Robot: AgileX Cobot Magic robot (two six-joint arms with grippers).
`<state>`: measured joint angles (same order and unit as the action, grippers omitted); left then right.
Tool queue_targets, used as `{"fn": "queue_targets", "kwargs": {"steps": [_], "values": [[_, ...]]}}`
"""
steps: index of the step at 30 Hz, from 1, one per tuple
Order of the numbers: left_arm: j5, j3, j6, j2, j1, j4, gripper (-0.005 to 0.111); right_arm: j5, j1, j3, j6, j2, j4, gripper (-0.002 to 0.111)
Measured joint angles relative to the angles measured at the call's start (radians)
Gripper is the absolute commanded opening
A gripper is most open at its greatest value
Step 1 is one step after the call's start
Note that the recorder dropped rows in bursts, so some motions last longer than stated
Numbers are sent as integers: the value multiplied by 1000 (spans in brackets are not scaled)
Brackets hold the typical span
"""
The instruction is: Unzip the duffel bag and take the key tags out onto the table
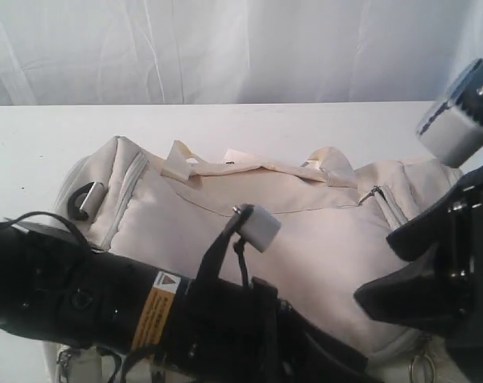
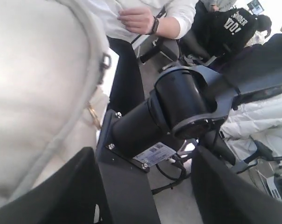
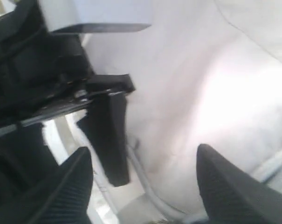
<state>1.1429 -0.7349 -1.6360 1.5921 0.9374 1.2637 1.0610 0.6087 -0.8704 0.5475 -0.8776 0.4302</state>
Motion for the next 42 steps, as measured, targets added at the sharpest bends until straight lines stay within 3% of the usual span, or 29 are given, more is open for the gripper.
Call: {"fn": "queue_targets", "kwargs": {"steps": [6, 12, 20, 42], "values": [[-128, 0, 60, 0, 125, -76, 61, 47, 0, -26, -288, 27, -478, 60], [-324, -14, 282, 0, 249, -271, 57, 51, 0, -28, -390, 34, -624, 60], [-397, -18, 495, 0, 255, -498, 57, 25, 0, -28, -445, 34, -704, 60], [-336, -21, 509, 13, 255, -588, 56, -4, 0, -28, -468, 34, -707, 60]]}}
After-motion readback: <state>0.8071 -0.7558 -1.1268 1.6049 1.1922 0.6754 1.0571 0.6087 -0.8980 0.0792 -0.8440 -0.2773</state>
